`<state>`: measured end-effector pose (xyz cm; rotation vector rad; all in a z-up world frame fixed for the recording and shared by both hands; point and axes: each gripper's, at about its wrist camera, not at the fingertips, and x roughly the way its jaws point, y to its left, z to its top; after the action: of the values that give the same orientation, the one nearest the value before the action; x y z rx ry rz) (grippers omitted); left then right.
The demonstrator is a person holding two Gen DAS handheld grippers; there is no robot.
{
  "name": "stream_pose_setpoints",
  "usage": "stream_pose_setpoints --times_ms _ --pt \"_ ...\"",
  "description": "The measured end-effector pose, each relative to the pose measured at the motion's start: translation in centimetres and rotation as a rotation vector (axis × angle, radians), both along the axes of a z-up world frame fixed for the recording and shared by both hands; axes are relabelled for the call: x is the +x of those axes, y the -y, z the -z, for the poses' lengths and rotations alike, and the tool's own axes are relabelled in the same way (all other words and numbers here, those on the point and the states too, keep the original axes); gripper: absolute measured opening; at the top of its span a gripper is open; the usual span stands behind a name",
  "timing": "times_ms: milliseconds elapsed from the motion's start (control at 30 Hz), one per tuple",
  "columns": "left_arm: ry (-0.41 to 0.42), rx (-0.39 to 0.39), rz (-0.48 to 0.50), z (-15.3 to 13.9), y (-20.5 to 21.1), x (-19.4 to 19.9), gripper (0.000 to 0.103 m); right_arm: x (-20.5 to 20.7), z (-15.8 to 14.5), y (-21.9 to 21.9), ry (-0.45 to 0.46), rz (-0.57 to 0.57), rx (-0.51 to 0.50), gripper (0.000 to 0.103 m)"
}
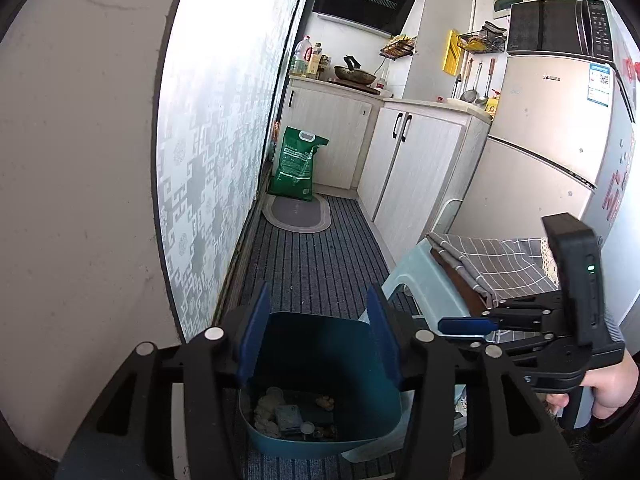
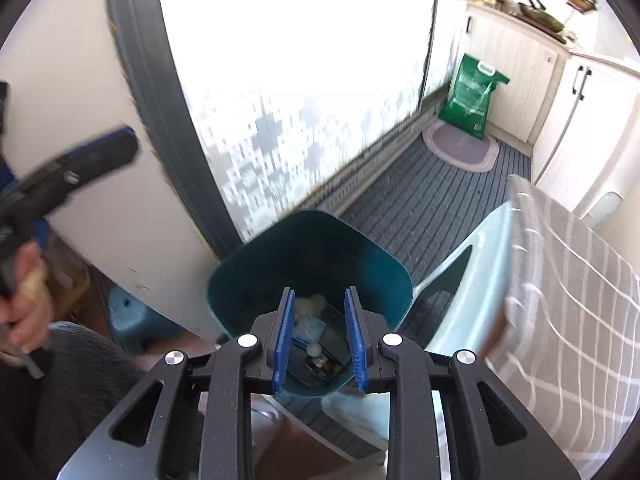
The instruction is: Collect trash
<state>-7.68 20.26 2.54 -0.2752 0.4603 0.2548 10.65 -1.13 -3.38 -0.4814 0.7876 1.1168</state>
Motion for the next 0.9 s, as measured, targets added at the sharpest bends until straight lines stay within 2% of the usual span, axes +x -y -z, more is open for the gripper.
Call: stream_pose_setpoints --times_ms 33,100,167,233,267,300,400,500,800,900 --pt "-0.003 0.019 -0.002 -0.1 0.5 -0.2 0.058 -0.4 -0.7 1.4 0.007 0.007 0.030 0.030" --pt "-0.014 0.061 -0.011 -0.3 1.7 -0.4 0.063 -0.9 -1.8 4.2 0.033 0.041 0.081 0.045" --pt "-0.013 0.074 0.003 -0.2 2.7 -0.8 0.072 -1.0 -2.8 7.1 0.043 0.078 0.123 0.052" --pt "-0.015 0.081 0.002 -0.2 3.5 -1.1 0.087 -0.7 -3.7 9.9 0.042 0.103 0.159 0.061" --pt "-0.020 0.093 -0.005 -0.2 3.9 -1.2 0.089 -0.6 -4.2 11.2 0.045 0.119 0.176 0.069" --pt "-0.026 0.103 -0.006 -0.1 4.2 -1.3 0.094 -0.6 -4.7 12.5 0.050 0.132 0.189 0.072" --pt "-0.031 0.093 -0.003 0.0 4.7 -1.5 0.096 -0.5 -5.5 16.2 0.077 0.156 0.210 0.080" --pt "-0.022 0.072 -0.012 0.2 4.8 -2.1 0.098 -0.4 -5.6 20.0 0.088 0.191 0.219 0.083" --pt "-0.051 0.092 -0.029 0.6 6.0 -1.5 0.100 0.2 -5.0 28.7 0.119 0.297 0.225 0.099" --pt "-0.060 0.104 -0.024 0.7 6.6 -1.4 0.100 0.4 -4.9 30.8 0.136 0.318 0.227 0.099"
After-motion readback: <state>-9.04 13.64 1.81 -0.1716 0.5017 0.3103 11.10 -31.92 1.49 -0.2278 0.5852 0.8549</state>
